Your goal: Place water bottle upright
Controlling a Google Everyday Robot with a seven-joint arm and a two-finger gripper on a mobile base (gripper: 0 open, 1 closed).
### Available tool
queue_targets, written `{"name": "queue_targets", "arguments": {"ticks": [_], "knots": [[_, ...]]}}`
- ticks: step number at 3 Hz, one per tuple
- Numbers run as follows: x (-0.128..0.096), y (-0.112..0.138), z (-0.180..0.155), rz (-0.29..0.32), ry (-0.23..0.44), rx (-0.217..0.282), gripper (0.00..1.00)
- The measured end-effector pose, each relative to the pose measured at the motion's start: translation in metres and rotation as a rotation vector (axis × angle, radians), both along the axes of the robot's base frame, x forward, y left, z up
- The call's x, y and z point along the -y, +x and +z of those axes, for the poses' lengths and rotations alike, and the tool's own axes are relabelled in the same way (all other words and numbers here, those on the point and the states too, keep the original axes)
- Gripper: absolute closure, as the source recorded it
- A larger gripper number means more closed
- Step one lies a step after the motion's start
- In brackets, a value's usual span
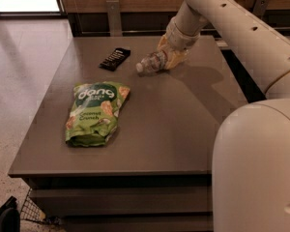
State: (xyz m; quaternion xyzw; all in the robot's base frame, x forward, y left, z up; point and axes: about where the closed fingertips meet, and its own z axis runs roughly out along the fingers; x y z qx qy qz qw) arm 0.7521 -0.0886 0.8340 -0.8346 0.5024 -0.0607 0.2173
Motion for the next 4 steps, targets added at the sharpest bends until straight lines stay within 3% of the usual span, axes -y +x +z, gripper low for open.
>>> {"name": "queue_targets", "arguments": {"ticks": [1, 2, 3, 4], "knots": [[-0.002, 0.001, -0.003, 0.003, 0.0, -0.006, 1.0], [-0.002, 0.002, -0.002, 0.003, 0.003, -0.011, 1.0], [0.002, 0.005, 0.019, -0.007, 0.039, -0.011, 1.0], [0.019, 0.001, 0.055, -0.074, 0.128, -0.013, 1.0]]}}
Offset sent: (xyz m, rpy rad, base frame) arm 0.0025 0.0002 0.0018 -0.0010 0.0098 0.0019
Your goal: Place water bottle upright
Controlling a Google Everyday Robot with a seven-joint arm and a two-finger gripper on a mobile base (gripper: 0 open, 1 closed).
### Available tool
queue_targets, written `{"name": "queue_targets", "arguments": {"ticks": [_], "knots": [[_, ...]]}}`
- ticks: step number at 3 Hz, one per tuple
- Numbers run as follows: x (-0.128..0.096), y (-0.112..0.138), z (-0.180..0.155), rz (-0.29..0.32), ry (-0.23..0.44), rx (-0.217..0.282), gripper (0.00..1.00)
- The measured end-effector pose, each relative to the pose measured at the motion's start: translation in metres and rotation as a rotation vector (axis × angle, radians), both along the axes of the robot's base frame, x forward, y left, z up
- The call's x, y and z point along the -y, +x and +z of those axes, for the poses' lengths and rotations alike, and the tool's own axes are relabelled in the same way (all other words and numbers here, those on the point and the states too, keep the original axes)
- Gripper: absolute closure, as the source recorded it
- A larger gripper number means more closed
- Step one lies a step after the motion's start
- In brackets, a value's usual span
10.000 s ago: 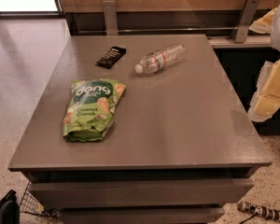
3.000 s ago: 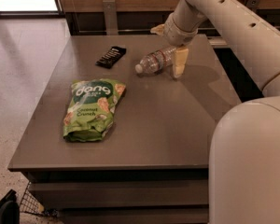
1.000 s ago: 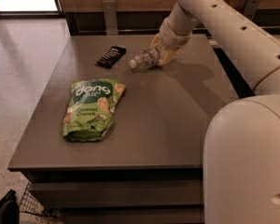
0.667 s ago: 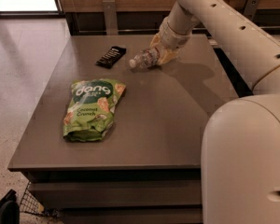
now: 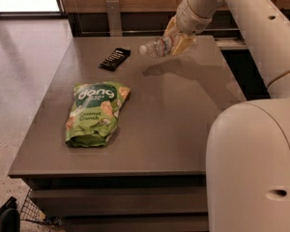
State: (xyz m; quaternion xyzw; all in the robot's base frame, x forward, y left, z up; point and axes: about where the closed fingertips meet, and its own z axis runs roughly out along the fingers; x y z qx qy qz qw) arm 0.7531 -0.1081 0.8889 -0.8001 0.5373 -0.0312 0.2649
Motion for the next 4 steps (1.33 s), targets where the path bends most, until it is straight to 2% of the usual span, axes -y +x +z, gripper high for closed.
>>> {"name": "queue_targets", "arguments": {"ticks": [1, 3, 4], "knots": [[0.011, -0.006, 0.022, -0.038, 0.117, -0.006, 1.0], [0.026, -0.016, 0.069, -0.168, 0.324, 0.029, 1.0], [0.025, -0.016, 0.067, -0.171, 0.337, 0.022, 1.0]]}}
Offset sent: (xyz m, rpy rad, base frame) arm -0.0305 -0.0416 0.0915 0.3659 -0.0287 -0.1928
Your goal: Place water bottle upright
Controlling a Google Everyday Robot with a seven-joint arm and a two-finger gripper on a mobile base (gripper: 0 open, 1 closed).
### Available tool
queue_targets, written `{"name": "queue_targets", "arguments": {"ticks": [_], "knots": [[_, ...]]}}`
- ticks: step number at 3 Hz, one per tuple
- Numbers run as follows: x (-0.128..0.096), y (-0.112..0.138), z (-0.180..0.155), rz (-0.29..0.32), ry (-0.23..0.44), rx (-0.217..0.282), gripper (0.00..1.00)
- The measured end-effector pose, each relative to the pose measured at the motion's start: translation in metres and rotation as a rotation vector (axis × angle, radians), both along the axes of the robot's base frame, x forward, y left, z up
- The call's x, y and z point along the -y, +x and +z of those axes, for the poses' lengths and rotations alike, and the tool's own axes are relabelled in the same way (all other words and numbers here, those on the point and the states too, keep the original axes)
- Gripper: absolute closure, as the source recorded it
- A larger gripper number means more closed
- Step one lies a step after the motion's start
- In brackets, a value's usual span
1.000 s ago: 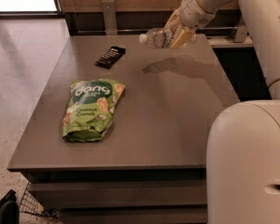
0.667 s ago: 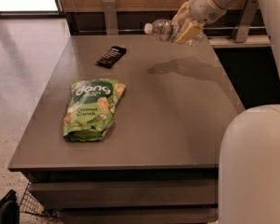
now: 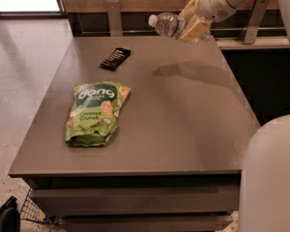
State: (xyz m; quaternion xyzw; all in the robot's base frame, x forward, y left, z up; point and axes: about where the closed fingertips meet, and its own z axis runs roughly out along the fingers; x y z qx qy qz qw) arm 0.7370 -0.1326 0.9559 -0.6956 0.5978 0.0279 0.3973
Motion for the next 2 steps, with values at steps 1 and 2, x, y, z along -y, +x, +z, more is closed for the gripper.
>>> {"name": "queue_targets", "arguments": {"ticks": [1, 2], "knots": [[-0.017, -0.012, 0.01, -0.068, 0.222, -0.073, 1.0], [-0.037, -0.021, 0.021, -0.143, 0.402, -0.109, 1.0]]}}
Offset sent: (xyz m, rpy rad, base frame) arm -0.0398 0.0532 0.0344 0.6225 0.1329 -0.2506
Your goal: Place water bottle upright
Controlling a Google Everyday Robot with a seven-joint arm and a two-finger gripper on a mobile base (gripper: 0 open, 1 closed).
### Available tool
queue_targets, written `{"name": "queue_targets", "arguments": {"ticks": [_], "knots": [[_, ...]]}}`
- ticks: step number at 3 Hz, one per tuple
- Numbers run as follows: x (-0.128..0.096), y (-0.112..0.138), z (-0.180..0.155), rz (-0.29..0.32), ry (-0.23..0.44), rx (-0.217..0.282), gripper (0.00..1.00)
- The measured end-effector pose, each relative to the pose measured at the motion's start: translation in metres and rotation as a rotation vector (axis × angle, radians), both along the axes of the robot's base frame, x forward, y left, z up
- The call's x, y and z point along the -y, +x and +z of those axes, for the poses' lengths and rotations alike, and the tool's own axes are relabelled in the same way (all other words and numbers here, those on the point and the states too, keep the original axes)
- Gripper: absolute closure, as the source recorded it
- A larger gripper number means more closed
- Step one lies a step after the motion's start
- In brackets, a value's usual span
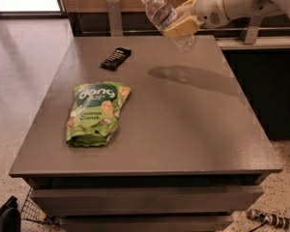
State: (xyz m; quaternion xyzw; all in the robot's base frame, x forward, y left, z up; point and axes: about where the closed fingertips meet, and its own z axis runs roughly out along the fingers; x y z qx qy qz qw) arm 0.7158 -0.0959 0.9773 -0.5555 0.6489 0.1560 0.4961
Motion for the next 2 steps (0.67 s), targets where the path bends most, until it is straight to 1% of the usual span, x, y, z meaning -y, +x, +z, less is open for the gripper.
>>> {"name": "queue_targets", "arguments": {"ticks": [1, 2], "knots": [[-0.0112, -0.0102, 0.004, -0.064, 0.123, -0.01, 1.0], [-0.0141, -0.0137, -0.0047, -0.125, 0.249, 0.004, 1.0]]}}
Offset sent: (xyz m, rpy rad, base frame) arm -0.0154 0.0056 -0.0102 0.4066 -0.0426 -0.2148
